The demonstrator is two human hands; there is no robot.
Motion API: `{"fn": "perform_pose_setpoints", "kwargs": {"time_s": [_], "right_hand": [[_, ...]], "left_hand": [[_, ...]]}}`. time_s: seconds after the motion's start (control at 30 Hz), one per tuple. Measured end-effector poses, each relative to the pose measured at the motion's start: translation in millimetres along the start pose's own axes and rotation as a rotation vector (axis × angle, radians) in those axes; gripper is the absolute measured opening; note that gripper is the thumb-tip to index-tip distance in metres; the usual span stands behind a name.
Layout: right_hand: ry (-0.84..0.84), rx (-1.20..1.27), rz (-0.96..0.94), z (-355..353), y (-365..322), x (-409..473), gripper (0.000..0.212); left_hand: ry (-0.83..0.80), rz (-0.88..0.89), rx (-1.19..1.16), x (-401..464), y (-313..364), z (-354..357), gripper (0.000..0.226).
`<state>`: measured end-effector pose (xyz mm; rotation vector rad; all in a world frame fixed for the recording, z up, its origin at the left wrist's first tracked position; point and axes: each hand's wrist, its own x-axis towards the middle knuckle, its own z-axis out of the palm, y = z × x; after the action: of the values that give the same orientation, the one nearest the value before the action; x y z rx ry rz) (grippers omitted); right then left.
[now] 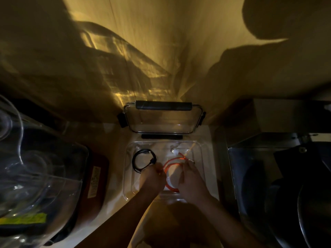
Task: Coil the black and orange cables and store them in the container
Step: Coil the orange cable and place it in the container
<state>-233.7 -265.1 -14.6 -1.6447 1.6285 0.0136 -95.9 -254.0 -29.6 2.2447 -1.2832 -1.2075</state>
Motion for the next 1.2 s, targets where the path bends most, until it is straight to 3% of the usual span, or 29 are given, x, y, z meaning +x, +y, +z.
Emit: {"fn": "perform_pose_setpoints", "kwargs": {"time_s": [0.23,0.47,0.67,0.9,1.07,1.2], "right_hand": [[-0.018,-0.015,-0.02,-2.4,-2.4,0.0,0.051],[0.035,-0.029,-0.034,-3.3,-4.5,7.5,0.061],[-0.027,-0.112,-0.059,-5.9,-4.6,28.2,0.067],[-0.063,-0.163,-0.088,-4.6,-0.7,33.7,0.064],[-0.103,-0.317,-0.177,-8.5,-3.2,32.7,0.069],[-0.153,-0.418,-0.175,-7.7,-2.0,34.4,0.075]], "left_hand": [[-0.04,-0.038,-0.09,-0.6,7.1,1.9,0.018],[-0.034,-0.06,-0.163,-0.2,11.2,6.8,0.018],[-0.047,-0.092,-0.233,7.6,13.4,12.5,0.014],[-0.106,-0.003,-0.249,14.1,14.9,12.9,0.018],[-0.152,0.031,-0.272,15.4,19.6,11.4,0.028],[-0.14,-0.038,-0.302,12.0,20.5,11.7,0.034]]}}
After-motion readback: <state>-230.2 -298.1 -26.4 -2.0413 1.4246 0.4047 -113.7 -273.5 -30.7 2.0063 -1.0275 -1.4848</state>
